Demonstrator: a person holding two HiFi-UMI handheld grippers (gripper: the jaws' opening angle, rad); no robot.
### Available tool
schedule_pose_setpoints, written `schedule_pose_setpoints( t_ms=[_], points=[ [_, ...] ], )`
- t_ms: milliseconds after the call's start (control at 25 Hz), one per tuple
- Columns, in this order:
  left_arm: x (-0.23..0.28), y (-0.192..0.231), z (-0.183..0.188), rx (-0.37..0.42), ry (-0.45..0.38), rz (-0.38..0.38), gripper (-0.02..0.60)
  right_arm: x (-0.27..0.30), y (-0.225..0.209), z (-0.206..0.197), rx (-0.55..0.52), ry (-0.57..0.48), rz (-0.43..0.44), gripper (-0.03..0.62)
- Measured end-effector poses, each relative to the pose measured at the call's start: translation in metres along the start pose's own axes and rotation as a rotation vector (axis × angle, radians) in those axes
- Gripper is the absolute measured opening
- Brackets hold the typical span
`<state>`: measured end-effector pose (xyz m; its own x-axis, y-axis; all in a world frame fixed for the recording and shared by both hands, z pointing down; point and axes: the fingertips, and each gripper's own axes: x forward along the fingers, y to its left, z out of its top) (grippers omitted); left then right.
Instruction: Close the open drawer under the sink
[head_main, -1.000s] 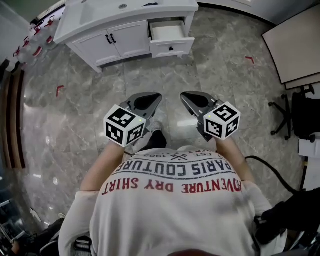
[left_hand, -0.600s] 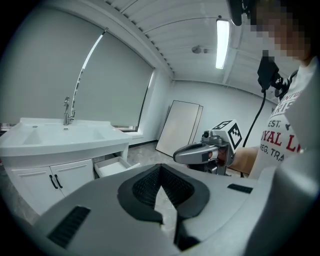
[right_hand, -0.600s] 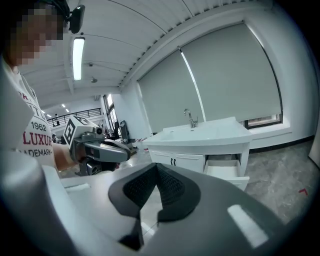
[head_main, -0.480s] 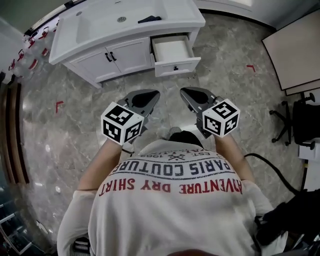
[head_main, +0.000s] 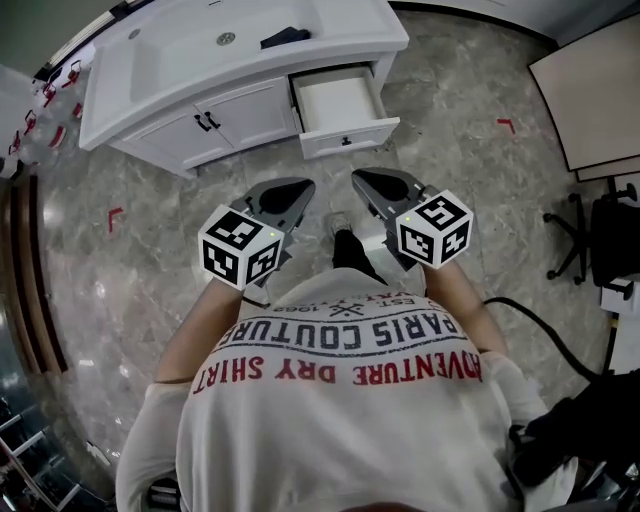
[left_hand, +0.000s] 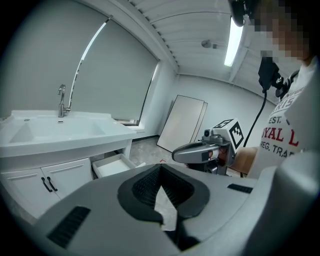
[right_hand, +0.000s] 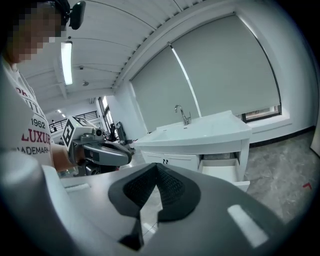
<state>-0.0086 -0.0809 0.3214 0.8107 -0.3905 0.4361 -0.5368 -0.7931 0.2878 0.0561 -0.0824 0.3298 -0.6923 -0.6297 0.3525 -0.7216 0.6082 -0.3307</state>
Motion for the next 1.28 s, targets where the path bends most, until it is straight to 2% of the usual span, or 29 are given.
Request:
schedule_pose_setpoints(
  t_ms=[320, 560, 840, 1280],
  points=[
    [0.030, 0.031, 0.004, -0.046, 0.011, 0.024, 0.002, 0.025, -0.055, -0.001, -0.014, 0.027, -0.030, 0.002],
    [0.050, 0.059, -0.005, -0.104, 0.039, 0.050, 0.002, 0.055, -0.098, -0.023, 0.014, 0.065, -0.035, 0.002],
    [0.072, 0.101, -0.031, -0.160, 0.073, 0.082, 0.002, 0.102, -0.148, -0.067, 0.020, 0.110, -0.103, 0.002],
    [0.085, 0.140, -0.086, -0.268, 0.131, 0.103, 0.002, 0.156, -0.226, -0.144, 0.033, 0.234, -0.244, 0.002]
  ],
)
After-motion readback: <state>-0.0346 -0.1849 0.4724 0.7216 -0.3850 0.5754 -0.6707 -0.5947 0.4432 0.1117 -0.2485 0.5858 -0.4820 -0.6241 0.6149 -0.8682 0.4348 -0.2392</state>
